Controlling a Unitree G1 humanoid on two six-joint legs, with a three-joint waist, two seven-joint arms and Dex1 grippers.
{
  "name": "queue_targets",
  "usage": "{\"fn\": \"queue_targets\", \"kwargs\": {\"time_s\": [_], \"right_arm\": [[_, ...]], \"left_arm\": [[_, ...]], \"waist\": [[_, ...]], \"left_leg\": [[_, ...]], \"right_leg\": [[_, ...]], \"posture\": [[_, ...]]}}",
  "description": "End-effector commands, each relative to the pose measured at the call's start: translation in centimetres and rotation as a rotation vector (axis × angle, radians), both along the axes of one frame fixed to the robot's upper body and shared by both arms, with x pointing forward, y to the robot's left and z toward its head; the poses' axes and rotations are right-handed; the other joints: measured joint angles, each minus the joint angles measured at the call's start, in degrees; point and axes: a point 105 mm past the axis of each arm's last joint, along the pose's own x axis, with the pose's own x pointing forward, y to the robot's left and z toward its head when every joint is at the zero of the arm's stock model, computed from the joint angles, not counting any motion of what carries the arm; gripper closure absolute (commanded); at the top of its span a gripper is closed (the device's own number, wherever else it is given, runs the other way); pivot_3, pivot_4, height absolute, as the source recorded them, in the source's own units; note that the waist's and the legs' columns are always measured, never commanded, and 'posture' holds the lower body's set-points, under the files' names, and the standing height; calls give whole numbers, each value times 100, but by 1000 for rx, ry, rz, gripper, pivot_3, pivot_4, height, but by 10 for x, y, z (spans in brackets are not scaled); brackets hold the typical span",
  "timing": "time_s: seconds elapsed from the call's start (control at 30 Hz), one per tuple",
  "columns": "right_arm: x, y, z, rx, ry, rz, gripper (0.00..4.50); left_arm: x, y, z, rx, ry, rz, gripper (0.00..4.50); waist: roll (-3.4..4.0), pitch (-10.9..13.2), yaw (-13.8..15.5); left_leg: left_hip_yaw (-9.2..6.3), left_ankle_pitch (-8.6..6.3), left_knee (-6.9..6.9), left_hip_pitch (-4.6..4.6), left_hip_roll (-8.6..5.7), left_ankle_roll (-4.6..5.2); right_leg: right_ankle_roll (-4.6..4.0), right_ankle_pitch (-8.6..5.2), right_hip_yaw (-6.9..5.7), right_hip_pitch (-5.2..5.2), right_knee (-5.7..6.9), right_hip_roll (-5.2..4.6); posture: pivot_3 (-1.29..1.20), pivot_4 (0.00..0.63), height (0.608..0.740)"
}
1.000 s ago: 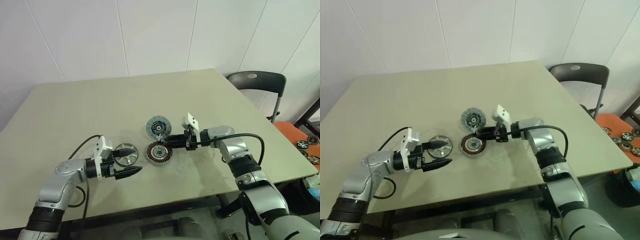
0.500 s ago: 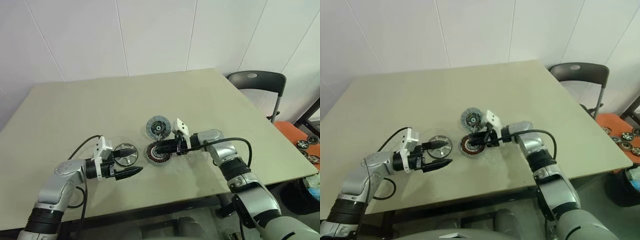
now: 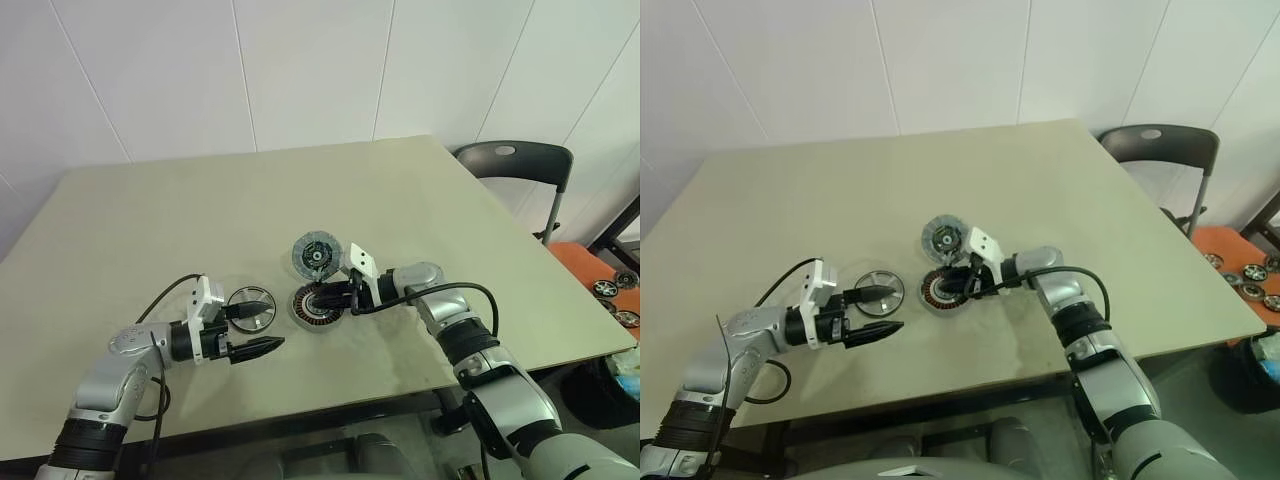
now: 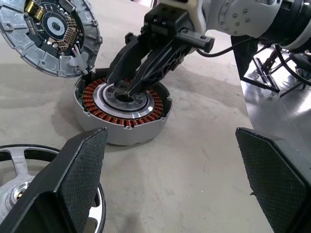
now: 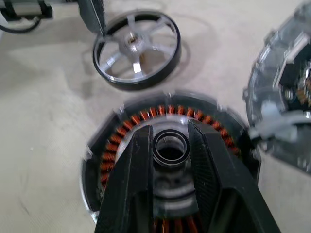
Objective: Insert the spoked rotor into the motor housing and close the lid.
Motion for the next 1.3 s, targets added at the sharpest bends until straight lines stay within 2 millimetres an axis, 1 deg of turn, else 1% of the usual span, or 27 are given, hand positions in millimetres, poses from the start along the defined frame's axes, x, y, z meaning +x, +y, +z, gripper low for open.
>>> {"fn": "queue_targets", "kwargs": {"time_s": [0.03, 0.37, 0.6, 0.97, 1.03, 1.1, 1.13, 1.17, 1.3], "right_arm": [[1, 4, 9, -1, -39, 39, 3800], [2, 8, 7, -1, -43, 37, 3800], [5, 8, 9, 0, -62, 29, 3800], [7, 4, 6, -13, -74, 19, 3800], [7, 4, 6, -9, -75, 25, 3075], [6, 3, 5, -14, -73, 22, 2475], [7, 3, 5, -18, -72, 19, 2058], [6, 3, 4, -23, -62, 17, 1862], [7, 3, 5, -16, -57, 9, 1862]], "left_arm": [[5, 7, 3, 0, -42, 10, 0], [3, 11, -3, 3, -50, 11, 0], [3, 5, 3, 0, -59, 6, 0], [4, -2, 14, -3, -66, 1, 0], [4, -3, 16, -3, -67, 1, 0], [4, -4, 17, -3, -67, 0, 0], [3, -4, 18, -3, -66, -1, 0], [3, -4, 18, -3, -65, 0, 0], [3, -4, 19, -4, -63, 0, 0]], "waist": [[0, 0, 0], [-1, -1, 0], [-1, -1, -1], [-2, -1, -3], [-2, -1, -3], [-2, -1, -3], [-2, -1, -3], [-2, -1, -2], [-2, -2, -2]], "left_leg": [[0, 0, 0, 0, 0, 0], [-2, 0, 0, 0, 2, 0], [-2, 0, 0, 0, 3, 0], [-2, 0, 1, 1, 2, 0], [-2, 0, 1, 2, 2, 0], [-2, 0, 2, 4, 2, 0], [-2, 0, 2, 4, 2, 0], [-2, 0, 2, 4, 2, 0], [-1, 0, 2, 3, 1, 0]], "right_leg": [[0, 0, 0, 0, 0, 0], [0, 0, 0, 0, 1, 0], [0, 1, 0, -1, 2, -1], [0, 1, 0, 0, 4, 0], [0, 1, 0, 1, 6, 0], [0, 1, 0, 1, 8, 0], [0, 1, 0, 1, 8, 0], [0, 1, 0, 1, 8, 0], [0, 1, 0, 1, 8, 0]], "posture": [[0, 0, 740], [0, 0, 740], [0, 0, 740], [0, 0, 740], [0, 0, 740], [0, 0, 740], [0, 0, 740], [0, 0, 740], [0, 0, 740]]}}
